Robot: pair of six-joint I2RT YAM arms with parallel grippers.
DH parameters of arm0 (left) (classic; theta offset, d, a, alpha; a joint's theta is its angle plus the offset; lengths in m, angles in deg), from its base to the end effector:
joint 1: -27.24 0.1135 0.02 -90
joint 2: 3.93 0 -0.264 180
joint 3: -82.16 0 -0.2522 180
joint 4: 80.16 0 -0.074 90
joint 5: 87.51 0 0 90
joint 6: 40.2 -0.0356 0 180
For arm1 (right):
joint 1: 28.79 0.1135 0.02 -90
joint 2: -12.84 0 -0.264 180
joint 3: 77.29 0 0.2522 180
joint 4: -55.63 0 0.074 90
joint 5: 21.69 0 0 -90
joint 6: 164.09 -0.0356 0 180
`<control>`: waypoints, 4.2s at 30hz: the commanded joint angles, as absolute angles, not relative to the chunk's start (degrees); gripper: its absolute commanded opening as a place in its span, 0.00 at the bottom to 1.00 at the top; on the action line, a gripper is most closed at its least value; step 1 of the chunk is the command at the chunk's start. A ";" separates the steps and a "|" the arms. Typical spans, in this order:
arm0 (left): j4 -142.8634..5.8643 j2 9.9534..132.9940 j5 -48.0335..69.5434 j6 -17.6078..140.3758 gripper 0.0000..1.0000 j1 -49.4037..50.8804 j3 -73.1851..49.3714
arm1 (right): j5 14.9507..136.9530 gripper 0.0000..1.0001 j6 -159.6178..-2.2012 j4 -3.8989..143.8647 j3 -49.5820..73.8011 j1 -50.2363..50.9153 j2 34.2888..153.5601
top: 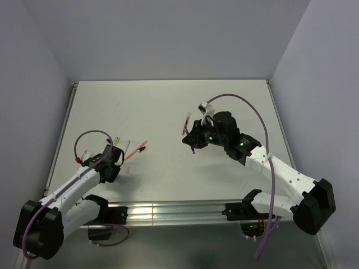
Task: Insert the pens into the pen caps
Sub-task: Pick up the pen cap from the center of the board.
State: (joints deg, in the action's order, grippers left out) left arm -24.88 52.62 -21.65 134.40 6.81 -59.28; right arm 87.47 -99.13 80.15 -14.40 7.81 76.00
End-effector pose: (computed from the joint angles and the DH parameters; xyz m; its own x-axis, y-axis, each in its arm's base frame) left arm 0.1410 -0.0370 0.1539 -0.2917 -0.8608 -0.4170 -0.8739 0.4171 -0.2497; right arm 0.1943 0.1589 0.3027 -0.6446 0.0193 -0.7643 -0.5845 0.6319 0.5089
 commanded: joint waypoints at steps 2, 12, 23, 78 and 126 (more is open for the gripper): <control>-26.05 55.21 -20.62 132.43 0.27 7.20 -59.47 | 88.09 0.00 -99.06 78.53 -14.48 7.51 76.30; -29.04 59.25 -19.56 127.06 0.25 7.46 -56.92 | 88.00 0.00 -98.97 78.70 -14.31 7.51 76.04; -26.32 55.31 -22.03 126.97 0.36 7.55 -54.64 | 88.26 0.00 -99.05 78.79 -14.31 7.42 75.69; -32.64 64.97 -16.41 123.38 0.00 7.73 -54.46 | 88.44 0.00 -98.53 79.23 -14.13 7.60 76.04; -97.68 67.96 35.28 100.43 0.00 -1.85 -21.67 | 95.91 0.00 -111.45 57.35 -5.52 7.42 77.62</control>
